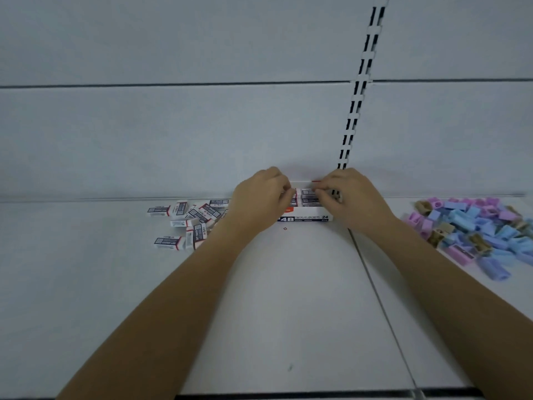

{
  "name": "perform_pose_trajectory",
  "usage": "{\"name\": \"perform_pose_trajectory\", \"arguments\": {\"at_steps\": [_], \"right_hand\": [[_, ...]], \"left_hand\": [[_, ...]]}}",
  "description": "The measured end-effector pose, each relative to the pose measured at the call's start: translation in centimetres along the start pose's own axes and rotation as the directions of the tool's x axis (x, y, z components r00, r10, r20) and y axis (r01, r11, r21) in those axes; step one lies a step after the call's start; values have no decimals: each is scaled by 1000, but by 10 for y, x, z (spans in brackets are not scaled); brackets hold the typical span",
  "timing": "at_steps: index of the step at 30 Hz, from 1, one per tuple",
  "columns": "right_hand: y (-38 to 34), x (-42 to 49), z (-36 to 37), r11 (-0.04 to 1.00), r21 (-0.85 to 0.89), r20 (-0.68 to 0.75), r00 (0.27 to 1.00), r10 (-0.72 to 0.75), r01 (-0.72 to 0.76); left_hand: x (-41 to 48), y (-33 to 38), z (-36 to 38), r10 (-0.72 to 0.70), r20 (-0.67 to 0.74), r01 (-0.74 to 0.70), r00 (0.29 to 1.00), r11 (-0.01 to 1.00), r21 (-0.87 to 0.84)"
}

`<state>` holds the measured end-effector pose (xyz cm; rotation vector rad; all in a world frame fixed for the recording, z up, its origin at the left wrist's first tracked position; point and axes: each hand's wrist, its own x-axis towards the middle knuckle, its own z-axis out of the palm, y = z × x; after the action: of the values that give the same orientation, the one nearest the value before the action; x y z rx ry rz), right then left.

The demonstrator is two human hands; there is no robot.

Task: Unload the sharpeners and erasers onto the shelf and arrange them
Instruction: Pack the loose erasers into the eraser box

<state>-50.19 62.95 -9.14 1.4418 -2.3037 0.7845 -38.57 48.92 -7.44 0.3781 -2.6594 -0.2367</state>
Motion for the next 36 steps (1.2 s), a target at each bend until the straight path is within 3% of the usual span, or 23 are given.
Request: {"name": "perform_pose_trajectory", "arguments": {"at_steps": [5, 17, 22, 26, 31, 36], "right_hand": [[2, -3, 3, 995, -98, 72, 997, 4, 3], [-2, -4, 4, 990, -137, 122, 991, 53, -36], [-11, -6, 8, 986, -162, 45, 998, -36, 43], [-26, -6, 12, 990, -54, -44, 990, -136, 133], [-57, -4, 22, 949, 107, -108, 953, -285, 296], [-82, 14, 33, 939, 59, 51, 939, -341, 338]], "left_hand": [[-1, 3, 2, 12, 108, -22, 994, 996, 89], [0, -6, 6, 78, 144, -82, 987, 996, 22], [1, -9, -1, 84, 168, -86, 982, 996, 4], [-1, -32, -25, 91, 68, -87, 994, 994, -61], [-19, -78, -45, -61, 2, 60, 998, 992, -114], [-25, -95, -58, -83, 87, 97, 993, 983, -158]]}}
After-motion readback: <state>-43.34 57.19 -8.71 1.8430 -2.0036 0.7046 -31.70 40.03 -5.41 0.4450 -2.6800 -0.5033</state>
